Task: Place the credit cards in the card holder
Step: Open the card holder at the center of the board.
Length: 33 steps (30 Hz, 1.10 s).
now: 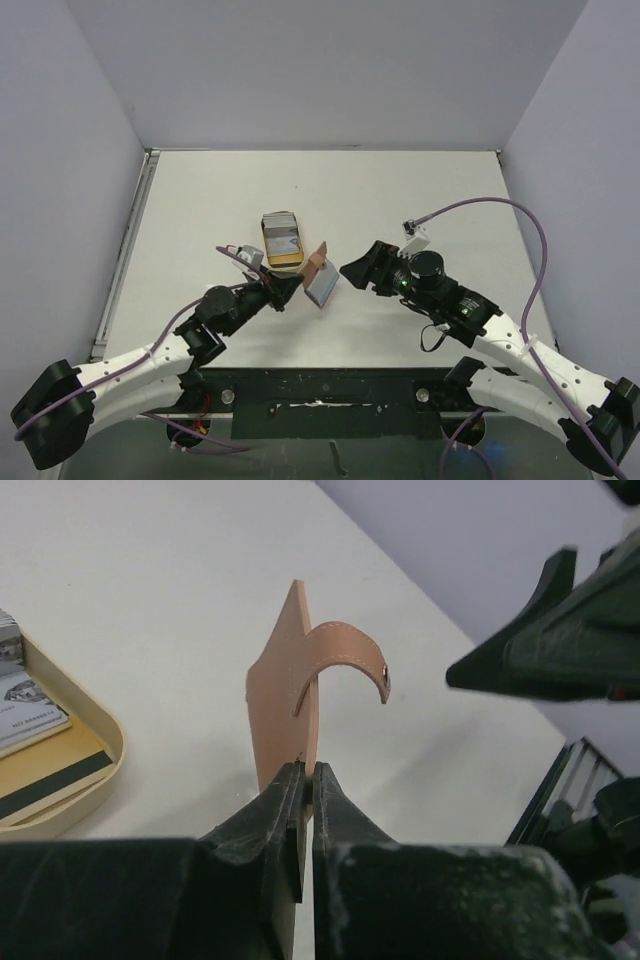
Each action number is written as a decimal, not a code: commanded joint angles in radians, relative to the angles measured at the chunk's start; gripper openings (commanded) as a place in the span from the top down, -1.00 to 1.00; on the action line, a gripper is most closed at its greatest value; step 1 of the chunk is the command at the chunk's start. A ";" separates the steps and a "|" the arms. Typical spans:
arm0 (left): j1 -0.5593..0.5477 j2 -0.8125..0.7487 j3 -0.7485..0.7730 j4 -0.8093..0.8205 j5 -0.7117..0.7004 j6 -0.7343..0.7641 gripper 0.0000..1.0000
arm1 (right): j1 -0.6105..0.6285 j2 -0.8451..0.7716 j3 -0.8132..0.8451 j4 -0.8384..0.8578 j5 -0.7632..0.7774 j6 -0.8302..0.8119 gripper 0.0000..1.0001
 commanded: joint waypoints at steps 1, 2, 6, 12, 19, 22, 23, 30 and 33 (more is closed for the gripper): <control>-0.003 -0.059 0.015 0.141 -0.128 -0.276 1.00 | 0.003 -0.020 -0.075 0.159 0.012 0.029 -0.57; -0.004 -0.074 0.013 0.145 -0.147 -0.309 1.00 | 0.004 -0.020 -0.089 0.184 0.007 0.038 -0.57; -0.003 -0.138 0.013 0.141 -0.206 -0.427 1.00 | 0.005 -0.019 -0.149 0.300 -0.007 0.095 -0.53; -0.002 -0.199 0.014 0.172 -0.217 -0.557 1.00 | 0.007 0.020 -0.256 0.595 -0.069 0.226 -0.52; -0.003 -0.201 -0.003 0.273 -0.212 -0.659 1.00 | 0.006 0.106 -0.264 0.814 -0.122 0.311 -0.74; -0.003 -0.189 -0.006 0.325 -0.196 -0.678 1.00 | 0.008 0.143 -0.240 0.797 -0.131 0.348 -0.82; -0.002 -0.186 -0.003 0.329 -0.193 -0.682 1.00 | 0.007 0.156 -0.242 0.804 -0.133 0.366 -0.85; -0.003 -0.172 -0.003 0.379 -0.168 -0.700 1.00 | 0.003 0.277 -0.274 1.048 -0.213 0.515 -0.99; -0.003 -0.171 -0.007 0.381 -0.167 -0.697 1.00 | 0.002 0.325 -0.286 1.172 -0.238 0.567 -0.99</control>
